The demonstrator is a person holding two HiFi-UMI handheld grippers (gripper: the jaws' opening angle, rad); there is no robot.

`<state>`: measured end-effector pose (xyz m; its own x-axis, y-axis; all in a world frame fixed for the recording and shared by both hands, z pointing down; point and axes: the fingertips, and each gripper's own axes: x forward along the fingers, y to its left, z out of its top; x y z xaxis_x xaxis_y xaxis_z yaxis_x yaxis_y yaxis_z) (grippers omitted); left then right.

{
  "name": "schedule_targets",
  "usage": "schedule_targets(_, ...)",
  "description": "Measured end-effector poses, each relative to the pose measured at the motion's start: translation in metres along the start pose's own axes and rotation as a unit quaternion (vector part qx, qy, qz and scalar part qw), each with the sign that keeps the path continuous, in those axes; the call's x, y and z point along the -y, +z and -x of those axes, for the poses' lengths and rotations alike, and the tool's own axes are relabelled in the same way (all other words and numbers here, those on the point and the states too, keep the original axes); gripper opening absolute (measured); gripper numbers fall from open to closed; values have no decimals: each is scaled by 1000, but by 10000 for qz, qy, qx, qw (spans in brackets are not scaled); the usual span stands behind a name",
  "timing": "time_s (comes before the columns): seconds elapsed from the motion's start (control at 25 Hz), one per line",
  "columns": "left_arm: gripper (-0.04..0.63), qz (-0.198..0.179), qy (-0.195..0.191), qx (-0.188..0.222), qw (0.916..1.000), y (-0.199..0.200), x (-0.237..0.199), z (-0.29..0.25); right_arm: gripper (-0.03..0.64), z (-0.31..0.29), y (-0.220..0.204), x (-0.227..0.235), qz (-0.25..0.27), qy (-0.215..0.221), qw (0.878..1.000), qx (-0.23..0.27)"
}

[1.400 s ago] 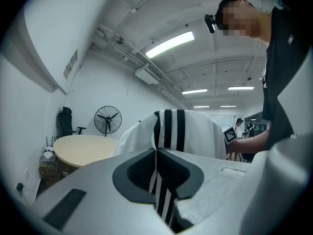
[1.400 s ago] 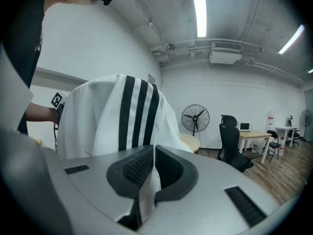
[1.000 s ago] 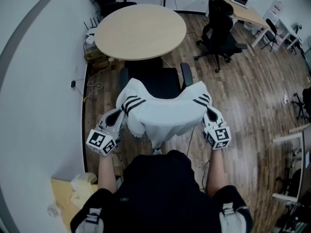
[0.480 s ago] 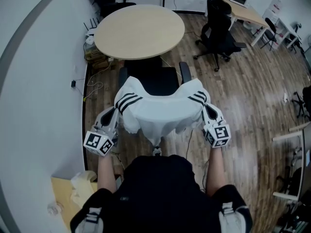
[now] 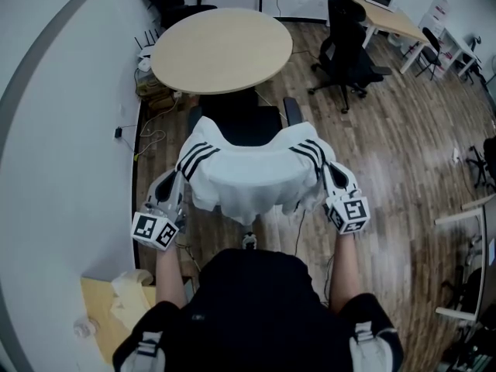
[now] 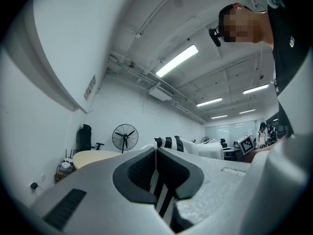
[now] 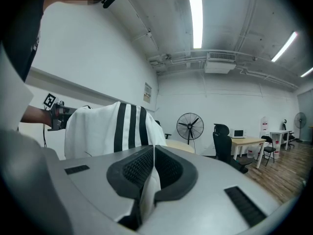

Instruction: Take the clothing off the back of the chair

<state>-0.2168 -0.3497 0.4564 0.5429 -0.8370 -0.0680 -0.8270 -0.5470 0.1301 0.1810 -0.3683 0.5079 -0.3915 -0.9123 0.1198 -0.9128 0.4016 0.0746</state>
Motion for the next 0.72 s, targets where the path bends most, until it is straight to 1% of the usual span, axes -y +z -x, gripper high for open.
schedule_targets(0.16,6,-18,130,130,9998,2,2,9,0,11,3,7,-161,22,9997,160)
schedule_targets(0.32,6,-45,274,286,9992,11,4,14,0,15,15,13,-93,16,9996,249)
schedule_targets(0.44,6,-77,347,407,9985,18,10,21,0,20,16,12,-47,103,9995,281)
schedule_targets(0.52,6,-100,399,462,9981,23,13,26,0,23,19,11,-105,187,9991,366)
schedule_targets(0.64,6,-127,466,456,9978,25,15,36,0,30,24,8,-318,288,9975,559)
schedule_targets(0.72,6,-148,518,400,9977,23,15,46,0,35,24,3,-324,339,9971,595)
